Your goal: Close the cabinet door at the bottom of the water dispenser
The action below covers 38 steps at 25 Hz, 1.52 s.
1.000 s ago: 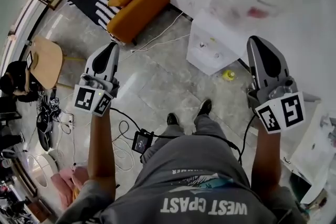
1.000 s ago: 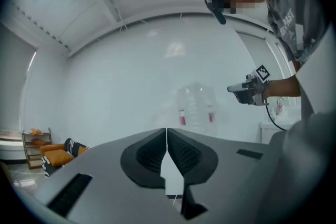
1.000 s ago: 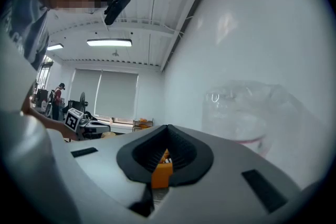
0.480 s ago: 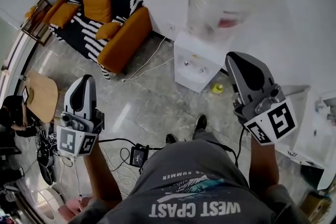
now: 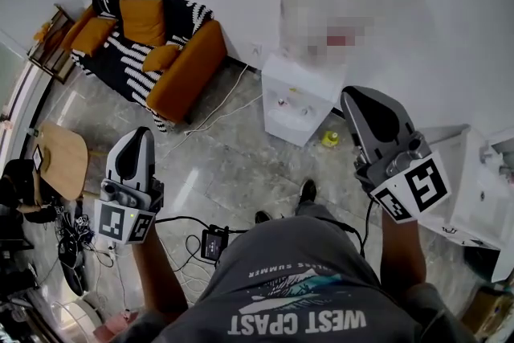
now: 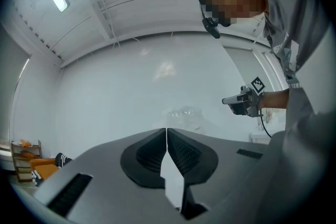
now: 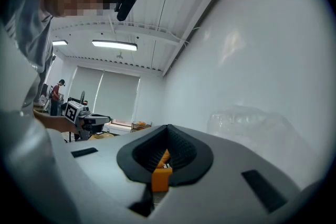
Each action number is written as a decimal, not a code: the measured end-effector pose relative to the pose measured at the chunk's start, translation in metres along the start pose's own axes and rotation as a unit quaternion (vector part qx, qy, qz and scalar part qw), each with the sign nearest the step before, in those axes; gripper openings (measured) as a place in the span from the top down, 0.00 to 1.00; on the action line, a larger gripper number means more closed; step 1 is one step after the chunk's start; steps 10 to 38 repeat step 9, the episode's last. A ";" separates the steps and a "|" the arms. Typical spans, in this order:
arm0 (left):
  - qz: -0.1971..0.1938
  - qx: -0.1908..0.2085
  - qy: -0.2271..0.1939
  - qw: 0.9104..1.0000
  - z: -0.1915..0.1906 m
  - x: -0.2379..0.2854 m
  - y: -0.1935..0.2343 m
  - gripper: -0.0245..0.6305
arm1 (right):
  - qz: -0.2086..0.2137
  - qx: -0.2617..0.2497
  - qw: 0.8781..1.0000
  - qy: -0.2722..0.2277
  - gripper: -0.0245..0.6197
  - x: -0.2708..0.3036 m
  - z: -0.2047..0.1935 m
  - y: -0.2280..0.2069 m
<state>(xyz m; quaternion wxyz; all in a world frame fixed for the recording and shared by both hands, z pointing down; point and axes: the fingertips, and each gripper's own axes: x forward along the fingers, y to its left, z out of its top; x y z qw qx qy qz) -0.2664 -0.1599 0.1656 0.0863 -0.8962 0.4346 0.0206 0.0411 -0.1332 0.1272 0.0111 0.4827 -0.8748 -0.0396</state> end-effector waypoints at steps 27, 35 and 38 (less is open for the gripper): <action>-0.001 -0.005 -0.001 1.000 -0.003 -0.002 0.003 0.93 | 0.000 -0.003 1.000 0.003 0.92 0.004 0.001 0.003; -0.001 -0.005 -0.001 1.000 -0.003 -0.002 0.003 0.93 | 0.000 -0.003 1.000 0.003 0.92 0.004 0.001 0.003; -0.001 -0.005 -0.001 1.000 -0.003 -0.002 0.003 0.93 | 0.000 -0.003 1.000 0.003 0.92 0.004 0.001 0.003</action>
